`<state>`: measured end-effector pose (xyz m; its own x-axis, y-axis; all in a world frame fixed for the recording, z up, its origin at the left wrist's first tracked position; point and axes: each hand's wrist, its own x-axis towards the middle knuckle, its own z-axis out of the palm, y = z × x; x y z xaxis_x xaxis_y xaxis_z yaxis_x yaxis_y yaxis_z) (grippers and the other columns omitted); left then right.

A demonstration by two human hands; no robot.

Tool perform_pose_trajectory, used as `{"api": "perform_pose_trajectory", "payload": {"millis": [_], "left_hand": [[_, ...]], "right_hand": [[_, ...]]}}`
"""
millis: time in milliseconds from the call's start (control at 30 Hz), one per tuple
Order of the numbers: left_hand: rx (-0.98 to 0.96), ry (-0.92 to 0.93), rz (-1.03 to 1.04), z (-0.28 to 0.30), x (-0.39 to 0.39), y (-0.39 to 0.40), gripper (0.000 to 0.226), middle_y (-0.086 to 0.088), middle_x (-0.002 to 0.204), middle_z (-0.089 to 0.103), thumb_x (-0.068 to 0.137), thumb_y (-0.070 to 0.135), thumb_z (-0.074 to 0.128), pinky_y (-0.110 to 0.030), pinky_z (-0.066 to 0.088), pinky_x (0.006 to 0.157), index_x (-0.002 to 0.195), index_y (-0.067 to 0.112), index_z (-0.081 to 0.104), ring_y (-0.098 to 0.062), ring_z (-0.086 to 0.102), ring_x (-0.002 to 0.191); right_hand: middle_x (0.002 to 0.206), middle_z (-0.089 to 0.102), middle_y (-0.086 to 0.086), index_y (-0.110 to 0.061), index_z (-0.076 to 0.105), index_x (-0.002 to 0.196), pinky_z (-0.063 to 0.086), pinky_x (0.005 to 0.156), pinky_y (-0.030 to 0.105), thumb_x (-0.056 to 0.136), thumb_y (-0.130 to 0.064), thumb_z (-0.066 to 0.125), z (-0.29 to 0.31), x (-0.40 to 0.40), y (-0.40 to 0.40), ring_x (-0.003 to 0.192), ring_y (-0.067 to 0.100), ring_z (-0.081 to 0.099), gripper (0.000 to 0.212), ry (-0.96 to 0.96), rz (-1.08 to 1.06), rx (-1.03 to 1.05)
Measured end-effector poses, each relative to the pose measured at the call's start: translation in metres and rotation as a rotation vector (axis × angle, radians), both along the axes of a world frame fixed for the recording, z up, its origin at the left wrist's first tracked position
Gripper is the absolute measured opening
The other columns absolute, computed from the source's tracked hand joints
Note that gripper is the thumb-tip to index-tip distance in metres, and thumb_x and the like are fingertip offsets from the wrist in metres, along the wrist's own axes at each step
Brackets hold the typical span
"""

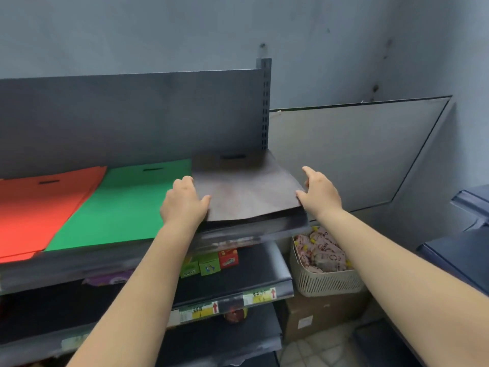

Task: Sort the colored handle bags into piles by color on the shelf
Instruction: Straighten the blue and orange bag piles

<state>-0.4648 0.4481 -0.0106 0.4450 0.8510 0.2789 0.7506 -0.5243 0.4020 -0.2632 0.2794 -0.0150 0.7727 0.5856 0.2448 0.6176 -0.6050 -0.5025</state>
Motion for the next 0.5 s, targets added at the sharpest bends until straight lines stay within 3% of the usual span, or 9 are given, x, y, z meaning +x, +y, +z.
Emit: {"api": "perform_pose_trajectory", "payload": {"millis": [100, 233, 500], "left_hand": [[0.123, 0.016, -0.059, 0.006, 0.026, -0.009, 0.043, -0.010, 0.123, 0.050, 0.092, 0.037, 0.054, -0.037, 0.041, 0.076, 0.127, 0.013, 0.049, -0.031, 0.049, 0.110], [0.208, 0.043, -0.297, 0.024, 0.107, -0.039, 0.038, -0.008, 0.122, 0.053, 0.093, 0.036, 0.051, -0.038, 0.041, 0.083, 0.123, 0.014, 0.053, -0.030, 0.050, 0.110], [0.297, 0.047, -0.850, 0.041, 0.293, -0.181, 0.039, -0.007, 0.126, 0.051, 0.093, 0.037, 0.050, -0.038, 0.040, 0.086, 0.123, 0.012, 0.051, -0.029, 0.048, 0.115]], "right_hand": [[0.128, 0.050, 0.009, -0.016, 0.042, 0.141, 0.042, 0.091, 0.039, 0.094, -0.026, 0.053, -0.002, 0.018, -0.008, 0.119, 0.028, 0.047, 0.049, -0.045, 0.010, -0.018], [0.125, 0.054, 0.004, -0.018, 0.050, 0.133, 0.039, 0.095, 0.037, 0.095, -0.034, 0.052, 0.010, 0.051, -0.041, 0.118, 0.024, 0.048, 0.042, -0.140, -0.005, -0.036], [0.131, 0.052, 0.004, -0.020, 0.047, 0.135, 0.036, 0.095, 0.037, 0.093, -0.043, 0.051, 0.031, 0.121, -0.201, 0.119, 0.026, 0.047, 0.048, -0.258, -0.407, -0.201]]}}
